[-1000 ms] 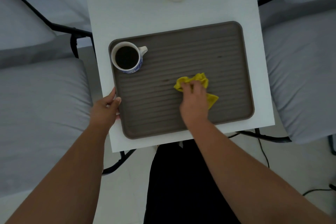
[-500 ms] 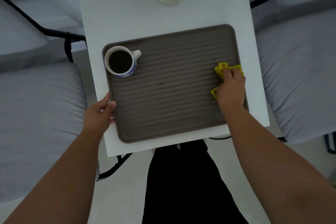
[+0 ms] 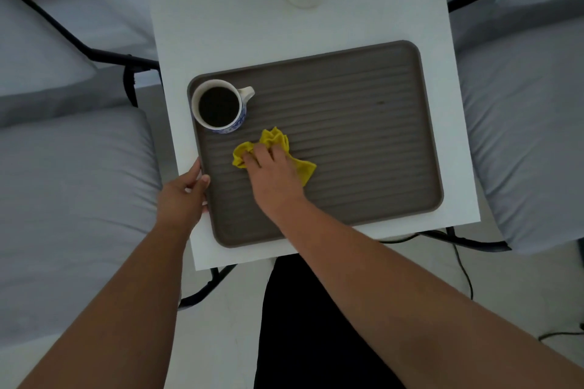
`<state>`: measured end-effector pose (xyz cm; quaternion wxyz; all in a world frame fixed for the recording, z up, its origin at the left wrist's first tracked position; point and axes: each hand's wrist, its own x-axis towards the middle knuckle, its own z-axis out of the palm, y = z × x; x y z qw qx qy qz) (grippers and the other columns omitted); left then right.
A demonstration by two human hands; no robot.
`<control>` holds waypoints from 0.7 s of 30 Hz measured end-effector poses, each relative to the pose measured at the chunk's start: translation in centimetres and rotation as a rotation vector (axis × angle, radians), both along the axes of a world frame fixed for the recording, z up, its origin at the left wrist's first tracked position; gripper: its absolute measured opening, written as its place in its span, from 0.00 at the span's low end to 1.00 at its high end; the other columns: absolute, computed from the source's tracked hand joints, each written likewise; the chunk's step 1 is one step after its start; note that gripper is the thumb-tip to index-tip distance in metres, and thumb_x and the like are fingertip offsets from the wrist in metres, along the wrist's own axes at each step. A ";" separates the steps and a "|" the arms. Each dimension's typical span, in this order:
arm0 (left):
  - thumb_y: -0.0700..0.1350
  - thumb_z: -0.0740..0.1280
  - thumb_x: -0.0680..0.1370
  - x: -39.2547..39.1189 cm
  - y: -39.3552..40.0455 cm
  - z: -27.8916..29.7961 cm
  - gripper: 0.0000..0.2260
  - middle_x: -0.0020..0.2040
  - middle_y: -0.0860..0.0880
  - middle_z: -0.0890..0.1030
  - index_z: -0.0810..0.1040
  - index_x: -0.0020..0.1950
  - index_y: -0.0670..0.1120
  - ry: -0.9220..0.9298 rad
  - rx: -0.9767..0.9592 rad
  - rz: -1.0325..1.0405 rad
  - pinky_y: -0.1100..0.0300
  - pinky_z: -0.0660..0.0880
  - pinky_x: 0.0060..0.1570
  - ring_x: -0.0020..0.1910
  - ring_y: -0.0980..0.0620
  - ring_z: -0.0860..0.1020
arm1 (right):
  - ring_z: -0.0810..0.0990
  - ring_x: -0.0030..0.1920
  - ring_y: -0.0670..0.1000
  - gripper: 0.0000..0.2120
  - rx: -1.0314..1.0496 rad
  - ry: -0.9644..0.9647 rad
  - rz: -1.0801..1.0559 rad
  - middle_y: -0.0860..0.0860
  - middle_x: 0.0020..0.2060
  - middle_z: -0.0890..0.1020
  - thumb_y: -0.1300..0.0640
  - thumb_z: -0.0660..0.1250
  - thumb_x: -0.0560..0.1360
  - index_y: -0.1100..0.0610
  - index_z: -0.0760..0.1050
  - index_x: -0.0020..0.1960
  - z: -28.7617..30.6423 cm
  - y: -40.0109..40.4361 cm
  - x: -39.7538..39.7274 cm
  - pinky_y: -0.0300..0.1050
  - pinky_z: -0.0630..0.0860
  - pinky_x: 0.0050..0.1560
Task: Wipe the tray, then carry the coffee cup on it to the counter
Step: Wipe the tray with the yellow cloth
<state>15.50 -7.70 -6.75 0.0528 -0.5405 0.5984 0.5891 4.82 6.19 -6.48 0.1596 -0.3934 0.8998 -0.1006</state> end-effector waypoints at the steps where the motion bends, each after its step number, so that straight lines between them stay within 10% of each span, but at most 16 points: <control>1: 0.41 0.64 0.80 0.0 0.0 0.0 0.19 0.58 0.46 0.80 0.72 0.69 0.55 -0.002 0.001 0.004 0.46 0.78 0.54 0.46 0.48 0.81 | 0.77 0.51 0.61 0.25 0.005 0.013 0.047 0.56 0.54 0.79 0.58 0.48 0.70 0.57 0.77 0.59 0.1 0.2 -0.4 0.52 0.76 0.48; 5: 0.43 0.65 0.79 0.2 0.1 0.0 0.18 0.59 0.48 0.81 0.73 0.68 0.58 -0.022 -0.025 -0.003 0.43 0.78 0.55 0.52 0.46 0.81 | 0.74 0.58 0.66 0.22 0.030 -0.023 0.043 0.61 0.59 0.77 0.62 0.60 0.69 0.60 0.75 0.63 -0.4 3.8 -4.2 0.58 0.75 0.56; 9: 0.43 0.64 0.80 0.0 0.2 0.2 0.18 0.60 0.48 0.80 0.73 0.68 0.57 -0.013 -0.014 0.002 0.43 0.78 0.55 0.53 0.45 0.81 | 0.65 0.69 0.66 0.40 0.156 -0.092 -0.245 0.62 0.65 0.71 0.60 0.77 0.60 0.58 0.68 0.70 -0.3 10.1 -9.7 0.61 0.64 0.69; 21: 0.42 0.64 0.80 -0.1 0.3 -0.2 0.19 0.58 0.46 0.80 0.72 0.70 0.54 -0.027 -0.030 -0.003 0.43 0.78 0.55 0.49 0.45 0.81 | 0.65 0.66 0.64 0.23 0.113 -0.006 -0.679 0.60 0.66 0.69 0.66 0.60 0.71 0.59 0.71 0.66 -0.5 9.3 -10.6 0.52 0.60 0.67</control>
